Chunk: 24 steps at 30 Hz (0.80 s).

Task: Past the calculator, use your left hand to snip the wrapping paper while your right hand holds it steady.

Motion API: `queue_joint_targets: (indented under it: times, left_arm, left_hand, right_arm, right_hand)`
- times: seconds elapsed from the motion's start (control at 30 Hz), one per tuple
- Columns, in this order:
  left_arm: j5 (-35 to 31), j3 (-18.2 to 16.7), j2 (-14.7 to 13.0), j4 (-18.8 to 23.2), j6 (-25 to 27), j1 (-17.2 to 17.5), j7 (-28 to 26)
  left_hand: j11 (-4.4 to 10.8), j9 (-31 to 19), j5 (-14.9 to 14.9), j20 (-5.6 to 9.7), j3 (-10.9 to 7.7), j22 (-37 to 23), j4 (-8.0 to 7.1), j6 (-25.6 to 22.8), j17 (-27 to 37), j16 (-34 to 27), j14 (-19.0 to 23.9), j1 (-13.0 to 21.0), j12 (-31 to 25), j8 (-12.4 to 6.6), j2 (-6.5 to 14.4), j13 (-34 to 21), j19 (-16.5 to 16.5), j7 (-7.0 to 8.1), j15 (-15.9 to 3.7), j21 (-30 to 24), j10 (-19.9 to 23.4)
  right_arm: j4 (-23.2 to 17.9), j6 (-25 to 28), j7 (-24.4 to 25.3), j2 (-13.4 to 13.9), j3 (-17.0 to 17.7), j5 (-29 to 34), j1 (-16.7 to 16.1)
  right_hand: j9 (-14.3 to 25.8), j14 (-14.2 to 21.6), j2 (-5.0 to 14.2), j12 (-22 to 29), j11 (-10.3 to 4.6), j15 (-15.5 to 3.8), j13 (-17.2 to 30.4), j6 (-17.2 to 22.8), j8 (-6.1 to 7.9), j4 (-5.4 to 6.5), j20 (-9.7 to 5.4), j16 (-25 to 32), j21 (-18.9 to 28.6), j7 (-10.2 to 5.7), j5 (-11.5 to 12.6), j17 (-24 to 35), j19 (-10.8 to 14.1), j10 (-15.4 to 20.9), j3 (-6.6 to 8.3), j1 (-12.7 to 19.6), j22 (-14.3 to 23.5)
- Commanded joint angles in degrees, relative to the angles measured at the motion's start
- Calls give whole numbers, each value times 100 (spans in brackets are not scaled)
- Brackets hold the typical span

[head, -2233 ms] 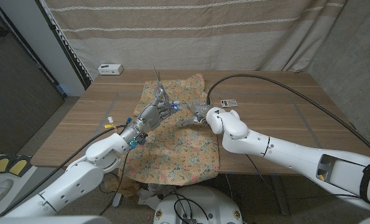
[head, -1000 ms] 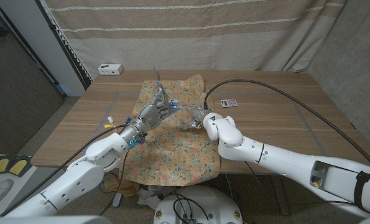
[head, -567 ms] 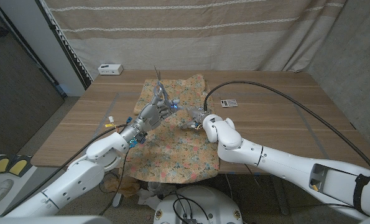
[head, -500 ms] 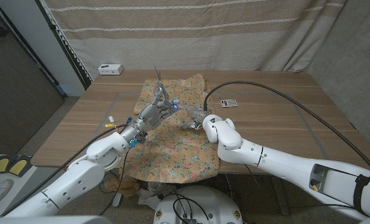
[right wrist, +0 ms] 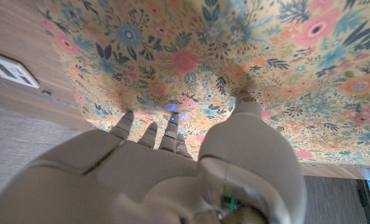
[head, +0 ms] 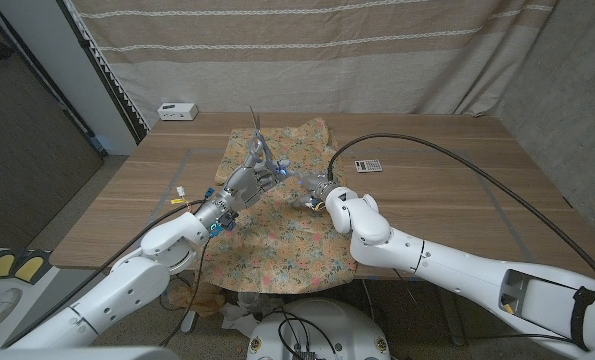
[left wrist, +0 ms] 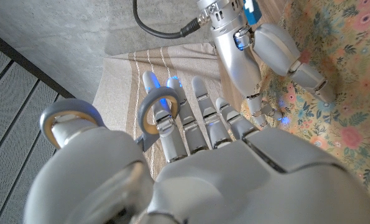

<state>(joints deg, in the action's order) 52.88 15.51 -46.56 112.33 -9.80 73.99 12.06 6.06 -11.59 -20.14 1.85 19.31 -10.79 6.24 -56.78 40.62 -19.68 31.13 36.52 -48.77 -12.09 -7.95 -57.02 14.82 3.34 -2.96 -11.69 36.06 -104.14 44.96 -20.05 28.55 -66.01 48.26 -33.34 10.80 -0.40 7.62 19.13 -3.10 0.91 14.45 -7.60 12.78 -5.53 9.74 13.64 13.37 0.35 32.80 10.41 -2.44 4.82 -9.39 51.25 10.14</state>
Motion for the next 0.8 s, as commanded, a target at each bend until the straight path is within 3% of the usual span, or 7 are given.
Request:
queue_joint_targets:
  times: [0.03,0.1,0.13,0.2,0.27,0.5,0.8]
  left_arm:
    - [-35,22,20,-11,-54,13,3]
    - [-50,19,17,-6,-65,20,-7]
    - [-45,17,20,-5,-67,22,-10]
    - [-49,18,14,-4,-63,22,-12]
    - [-44,21,16,-10,-65,20,-3]
    - [-37,30,30,-25,-97,22,29]
    - [-50,0,21,-6,-134,76,-10]
  left_hand:
    - [611,-16,-35,10,5,-15,-15,-48,-7,10,86,50,-34,1,6,-9,23,-36,-938,8,653]
    - [612,-16,-37,11,6,-15,-17,-49,-7,11,90,49,-41,2,7,-13,23,-32,-938,8,662]
    - [612,-16,-38,13,6,-15,-18,-58,-7,10,96,48,-45,0,7,-15,22,-29,-939,9,666]
    - [613,-16,-40,12,6,-15,-19,-57,-7,8,108,47,-41,2,8,-9,21,-31,-938,9,661]
    - [615,-16,-43,13,6,-15,-22,-57,-6,9,116,46,-52,5,10,-18,23,-30,-939,9,669]
    - [614,-16,-49,15,4,-15,-25,-67,-6,7,139,46,-53,5,16,-10,24,-27,-941,8,670]
    - [615,-16,-59,17,3,-14,-31,-98,-4,12,156,47,-62,0,25,-8,27,-3,-942,8,678]
  right_arm:
    - [110,96,135,-60,4,-57,-94]
    - [107,98,162,-56,13,-87,-110]
    - [106,111,189,-56,10,-81,-118]
    - [90,111,274,-52,29,-95,-152]
    - [91,116,346,-49,30,-92,-170]
    - [118,105,500,-51,32,-140,-226]
    - [179,75,551,-71,3,-231,-221]
  right_hand:
    - [29,465,32,-13,-20,-75,81,22,-34,-109,145,46,159,-29,-67,15,624,-220,45,210,28]
    - [31,579,42,-26,-8,-158,102,6,-49,-114,177,62,216,-25,-90,30,837,-287,63,234,36]
    - [32,943,52,-30,14,-187,127,18,-53,-122,204,169,196,-38,-120,52,890,-337,88,267,35]
    - [33,889,46,-30,13,-264,141,7,-63,-132,200,127,175,-28,-136,56,888,-355,99,291,37]
    - [32,1040,105,-17,-1,-329,153,93,-35,-143,149,173,164,-41,-146,70,912,-338,149,347,39]
    - [24,1812,196,80,-88,-962,196,357,14,-211,44,432,134,-39,-276,131,1091,-127,366,629,46]
    - [22,2277,151,159,-164,-1316,169,630,62,-276,-142,595,118,-42,-393,156,1241,150,501,868,43]
